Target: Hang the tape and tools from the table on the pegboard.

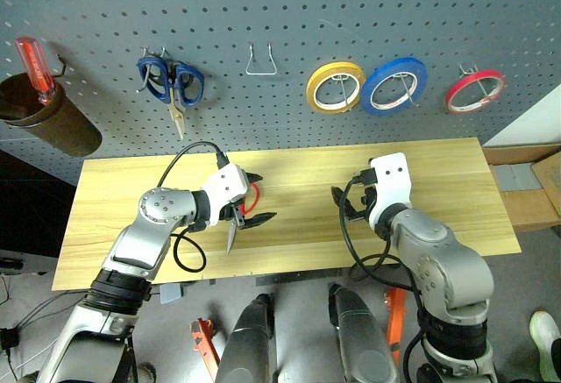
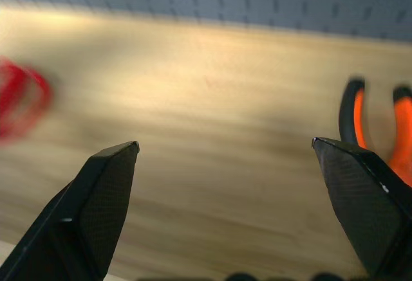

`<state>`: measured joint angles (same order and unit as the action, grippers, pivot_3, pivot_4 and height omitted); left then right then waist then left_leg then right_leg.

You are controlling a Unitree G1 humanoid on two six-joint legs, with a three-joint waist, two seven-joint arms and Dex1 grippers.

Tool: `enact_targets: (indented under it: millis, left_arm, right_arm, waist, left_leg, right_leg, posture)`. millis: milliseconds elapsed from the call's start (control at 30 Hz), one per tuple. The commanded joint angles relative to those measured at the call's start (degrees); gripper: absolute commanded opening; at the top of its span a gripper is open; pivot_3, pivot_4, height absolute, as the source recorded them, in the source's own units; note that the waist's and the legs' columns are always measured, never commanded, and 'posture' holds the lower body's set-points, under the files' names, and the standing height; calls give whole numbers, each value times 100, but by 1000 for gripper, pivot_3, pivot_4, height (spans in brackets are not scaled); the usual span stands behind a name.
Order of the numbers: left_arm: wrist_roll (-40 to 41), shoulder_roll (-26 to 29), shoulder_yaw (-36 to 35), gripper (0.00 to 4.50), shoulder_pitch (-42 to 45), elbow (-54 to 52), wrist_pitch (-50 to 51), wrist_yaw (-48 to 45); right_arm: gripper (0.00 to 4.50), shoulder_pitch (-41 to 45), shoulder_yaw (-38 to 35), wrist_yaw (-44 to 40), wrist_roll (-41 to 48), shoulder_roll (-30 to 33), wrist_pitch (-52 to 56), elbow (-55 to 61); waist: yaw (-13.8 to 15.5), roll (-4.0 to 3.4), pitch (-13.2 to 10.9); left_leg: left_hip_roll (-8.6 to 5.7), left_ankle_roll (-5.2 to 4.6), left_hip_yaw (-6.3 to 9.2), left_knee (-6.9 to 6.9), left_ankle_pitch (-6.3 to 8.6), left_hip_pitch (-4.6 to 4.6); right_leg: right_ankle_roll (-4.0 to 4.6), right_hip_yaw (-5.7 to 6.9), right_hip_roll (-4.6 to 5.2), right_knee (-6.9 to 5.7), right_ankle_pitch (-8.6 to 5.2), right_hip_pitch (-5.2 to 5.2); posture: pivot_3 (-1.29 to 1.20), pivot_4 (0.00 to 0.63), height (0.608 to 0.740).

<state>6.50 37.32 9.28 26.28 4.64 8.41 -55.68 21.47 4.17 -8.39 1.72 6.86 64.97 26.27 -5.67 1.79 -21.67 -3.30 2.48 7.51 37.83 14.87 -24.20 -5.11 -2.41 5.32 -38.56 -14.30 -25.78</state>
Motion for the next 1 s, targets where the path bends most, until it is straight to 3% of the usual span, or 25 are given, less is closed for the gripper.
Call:
enact_targets:
  millis: [33,233,567,900,1000]
  left_arm:
    - [-8,-7,-68,4500,70,-103,-131,-20]
    - [-10,-60,-7,4500,-10,-271,-75,-5]
    - [-42,-151,52,4500,10,-344,-33,-17]
    - [-42,-184,67,4500,-18,-426,10,-10]
    - [-45,-177,53,4500,-40,-434,15,-1]
  right_arm:
    - [4478,230,0,189,-269,240,-692,-781]
    - [4478,633,-260,325,-318,345,-1597,-1941]
    - [4478,1237,-857,645,-212,345,-1999,-3752]
    - [4478,1934,-1019,330,-69,542,-2324,-5465]
    - [3847,2068,-1047,304,-7,574,-2204,-5795]
  waist:
    - [-3,0,0]
    - [-41,2,-1]
    - [-61,3,-2]
    - [-77,3,-2]
    - [-82,3,-2]
  left_leg:
    - [0,0,-1,1,0,-7]
    - [2,1,-21,1,0,-28]
    - [2,0,-38,4,0,-29]
    - [3,0,-44,9,0,-29]
    - [4,0,-46,11,0,-28]
  right_leg:
    - [0,0,0,-3,0,-8]
    - [0,-4,0,-15,0,-36]
    - [1,-7,1,-17,1,-37]
    - [1,-8,0,-21,2,-35]
    - [2,-9,0,-23,2,-34]
  posture:
    - [-128,413,740]
    - [-123,415,740]
    - [-114,417,740]
    - [-110,417,740]
    - [-110,413,740]
